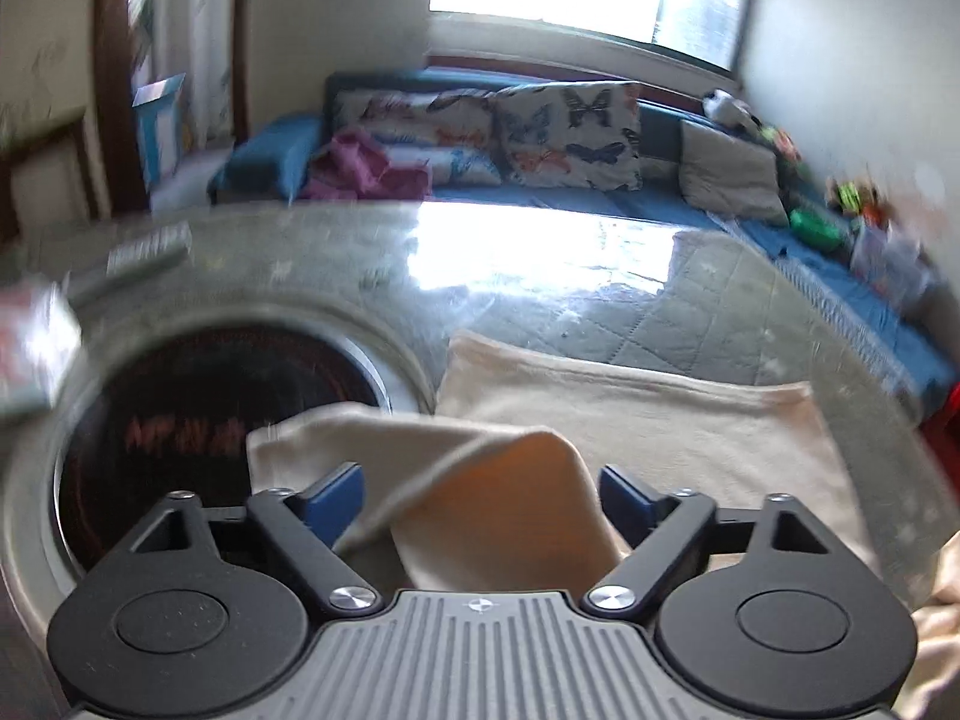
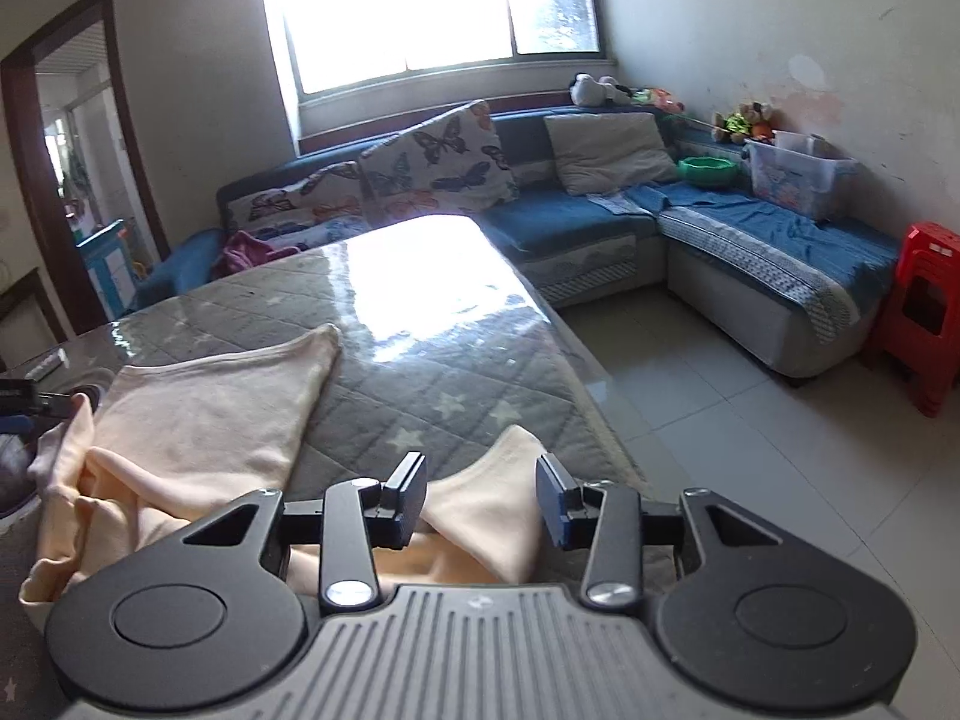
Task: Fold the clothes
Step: 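Grasp the sweatshirt hem with the left gripper while the right gripper grasps another edge, then lift and pull the sweatshirt with both grippers to spread it flat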
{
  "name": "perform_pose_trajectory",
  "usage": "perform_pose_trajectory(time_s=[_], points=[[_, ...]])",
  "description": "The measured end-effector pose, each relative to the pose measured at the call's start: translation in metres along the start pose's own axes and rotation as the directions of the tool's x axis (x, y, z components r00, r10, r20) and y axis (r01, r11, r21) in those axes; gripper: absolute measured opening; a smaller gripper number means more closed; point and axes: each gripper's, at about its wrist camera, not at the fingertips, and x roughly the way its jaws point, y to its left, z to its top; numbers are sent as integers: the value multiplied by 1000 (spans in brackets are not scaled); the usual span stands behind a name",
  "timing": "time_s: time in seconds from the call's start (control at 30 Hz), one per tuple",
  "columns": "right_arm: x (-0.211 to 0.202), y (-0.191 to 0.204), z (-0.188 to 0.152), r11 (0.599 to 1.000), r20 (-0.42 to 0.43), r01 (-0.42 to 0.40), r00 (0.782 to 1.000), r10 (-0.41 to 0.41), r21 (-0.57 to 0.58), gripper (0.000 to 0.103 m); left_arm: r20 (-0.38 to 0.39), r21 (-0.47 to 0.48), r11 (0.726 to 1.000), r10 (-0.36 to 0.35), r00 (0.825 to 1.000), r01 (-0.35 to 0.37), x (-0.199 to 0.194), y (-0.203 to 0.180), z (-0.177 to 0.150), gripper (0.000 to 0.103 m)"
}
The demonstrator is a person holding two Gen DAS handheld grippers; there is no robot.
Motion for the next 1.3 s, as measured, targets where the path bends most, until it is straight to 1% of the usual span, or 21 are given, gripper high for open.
perform_pose_trajectory(time_s=[0.07,0.17,0.2,0.23,0.37,0.4,0.43,0.47,0.53,0.57,0.73,0.83,1.0,1.13,1.27,1.3], points=[[2,4,2,1000,3,-23,1000,23,-7,43,22,99,995,20,1000,-22,4,-7,-2,82],[5,8,4,999,4,-48,999,48,-12,46,18,163,987,-6,1000,3,9,-7,-7,68],[7,9,4,998,4,-54,999,54,-12,46,15,172,985,-8,1000,6,13,-6,-9,57],[8,11,4,998,4,-60,998,60,-13,47,9,177,984,-10,1000,8,16,-4,-9,51],[13,12,4,998,-10,-65,998,65,-12,47,15,190,982,-23,1000,20,24,1,-13,44],[14,13,4,998,-13,-63,998,63,-11,47,26,203,979,-26,999,20,25,0,-14,38],[15,12,3,998,-16,-61,998,61,-8,47,33,208,978,-27,999,20,25,1,-14,23],[15,13,4,998,-17,-61,998,60,-8,47,34,201,979,-29,999,21,26,2,-14,16],[16,13,4,998,-18,-59,998,59,-8,47,38,183,983,-31,999,24,26,7,-14,7],[16,13,4,998,-18,-58,998,58,-9,47,47,162,987,-31,998,23,23,11,-14,4],[18,14,4,999,-21,-51,998,51,-17,47,117,78,997,2,993,-12,-10,35,-14,3],[19,17,4,998,-22,-55,998,54,-29,48,166,39,998,35,986,-42,-39,51,-17,3],[23,23,3,996,-27,-74,997,73,-48,51,213,1,994,102,972,-105,-86,81,-31,3],[25,25,1,995,-34,-82,996,80,-62,52,194,-3,986,163,967,-165,-107,101,-55,3],[27,25,-2,994,-47,-76,996,73,-73,53,144,-26,979,203,968,-202,-114,114,-82,3],[30,23,-4,995,-58,-64,997,60,-74,53,131,-27,977,215,968,-213,-115,117,-89,3]])
